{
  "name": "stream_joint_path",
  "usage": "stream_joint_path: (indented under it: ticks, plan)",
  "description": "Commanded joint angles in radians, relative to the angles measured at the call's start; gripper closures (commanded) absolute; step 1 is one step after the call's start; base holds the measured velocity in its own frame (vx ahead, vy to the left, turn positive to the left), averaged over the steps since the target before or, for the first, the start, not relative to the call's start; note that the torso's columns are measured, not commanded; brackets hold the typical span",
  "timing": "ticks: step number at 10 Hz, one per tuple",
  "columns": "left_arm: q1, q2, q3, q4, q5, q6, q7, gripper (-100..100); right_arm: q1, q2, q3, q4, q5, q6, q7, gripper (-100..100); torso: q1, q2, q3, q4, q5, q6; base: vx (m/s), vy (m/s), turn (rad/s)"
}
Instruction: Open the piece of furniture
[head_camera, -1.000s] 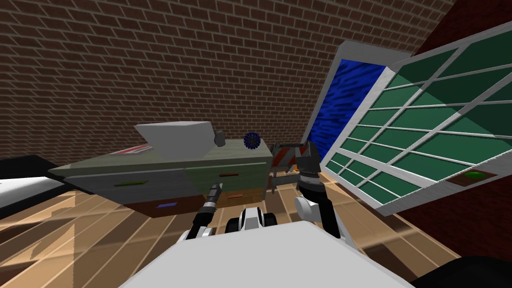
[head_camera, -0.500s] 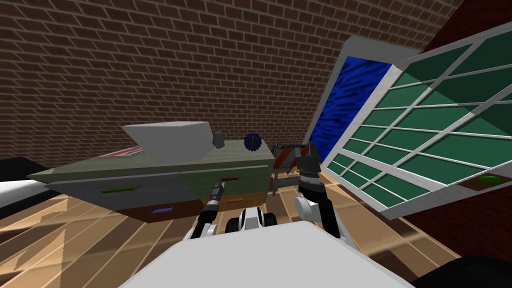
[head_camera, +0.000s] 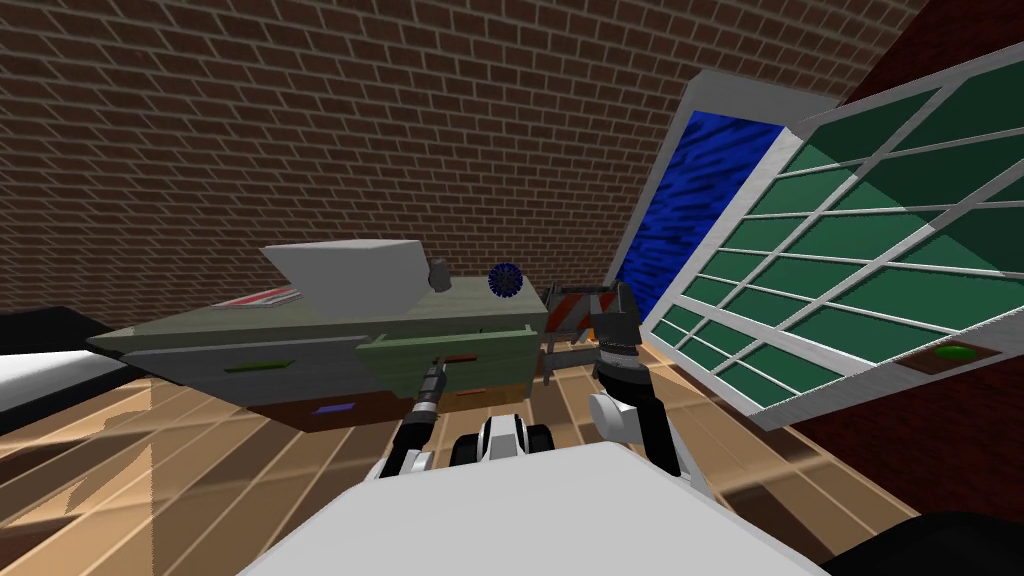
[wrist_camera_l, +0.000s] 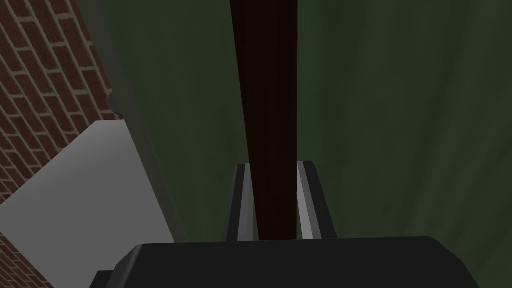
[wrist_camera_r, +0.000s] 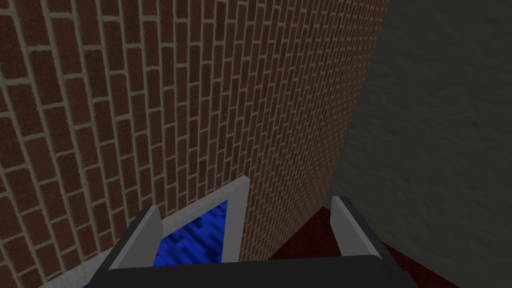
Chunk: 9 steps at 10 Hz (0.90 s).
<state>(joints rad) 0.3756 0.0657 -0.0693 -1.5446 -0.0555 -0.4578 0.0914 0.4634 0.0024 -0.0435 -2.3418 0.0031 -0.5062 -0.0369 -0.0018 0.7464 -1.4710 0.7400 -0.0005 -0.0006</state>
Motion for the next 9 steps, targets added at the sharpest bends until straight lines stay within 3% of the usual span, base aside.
stream_joint_path:
  ticks: [1,6,7,9]
  plan:
    - [0.011,0.002,-0.003,-0.010,-0.001,0.003,0.001,100,0.000,0.000,0.000,0.000,0.000,0.000,0.000,0,-0.001,-0.002,-0.002,0.000,-0.001,0.000,-0.097,-0.008,0.006]
    - [0.059,0.012,-0.022,-0.046,-0.006,-0.010,0.010,100,0.000,0.000,0.000,0.000,0.000,0.000,0.000,0,-0.001,-0.003,-0.002,0.000,0.000,0.002,-0.168,-0.004,0.017]
    - [0.065,0.014,-0.019,-0.067,-0.005,0.014,0.013,-100,0.000,0.000,0.000,0.000,0.000,0.000,0.000,0,0.000,-0.004,-0.003,0.000,-0.001,0.001,-0.089,0.006,-0.006]
    - [0.084,0.022,-0.021,-0.124,-0.005,0.051,0.020,-100,0.000,0.000,0.000,0.000,0.000,0.000,0.000,0,0.002,-0.020,-0.011,-0.006,0.001,0.002,0.019,-0.009,-0.008]
